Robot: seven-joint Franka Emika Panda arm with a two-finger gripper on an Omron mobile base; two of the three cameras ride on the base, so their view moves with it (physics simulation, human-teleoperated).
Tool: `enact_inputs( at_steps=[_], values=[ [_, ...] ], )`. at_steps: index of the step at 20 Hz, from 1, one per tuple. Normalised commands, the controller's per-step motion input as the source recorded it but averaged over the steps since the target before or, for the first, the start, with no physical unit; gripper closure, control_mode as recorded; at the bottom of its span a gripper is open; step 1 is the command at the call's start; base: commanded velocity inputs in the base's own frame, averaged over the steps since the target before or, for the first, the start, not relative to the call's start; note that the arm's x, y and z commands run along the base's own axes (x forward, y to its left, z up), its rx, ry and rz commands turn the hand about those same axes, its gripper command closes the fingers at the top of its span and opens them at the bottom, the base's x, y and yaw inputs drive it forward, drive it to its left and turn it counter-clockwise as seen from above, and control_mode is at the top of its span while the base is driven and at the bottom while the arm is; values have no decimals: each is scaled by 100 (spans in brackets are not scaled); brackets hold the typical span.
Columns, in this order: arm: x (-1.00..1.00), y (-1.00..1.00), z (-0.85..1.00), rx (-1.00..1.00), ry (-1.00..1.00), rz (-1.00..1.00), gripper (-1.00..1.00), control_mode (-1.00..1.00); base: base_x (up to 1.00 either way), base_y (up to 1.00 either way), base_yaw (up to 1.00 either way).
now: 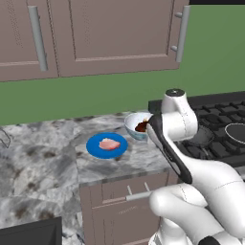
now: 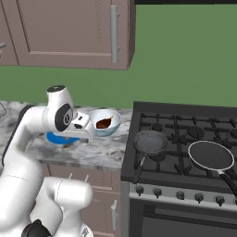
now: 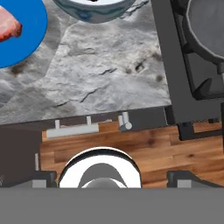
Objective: Place one of the steaks on the plate and the other in the bowl. Then place the bowl in the fridge.
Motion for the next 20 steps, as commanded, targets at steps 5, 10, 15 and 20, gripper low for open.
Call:
enact_inputs(
  at_steps=[5,10,15,20],
  values=[
    [0,0,0,0,0,0,-100,-100,0,0,0],
    [0,0,0,0,0,0,-100,100,-7,-25,-17],
    [0,0,0,0,0,0,-100,100,-30,-53,-65],
    [0,0,0,0,0,0,-100,100,-13,-41,-72]
  ],
)
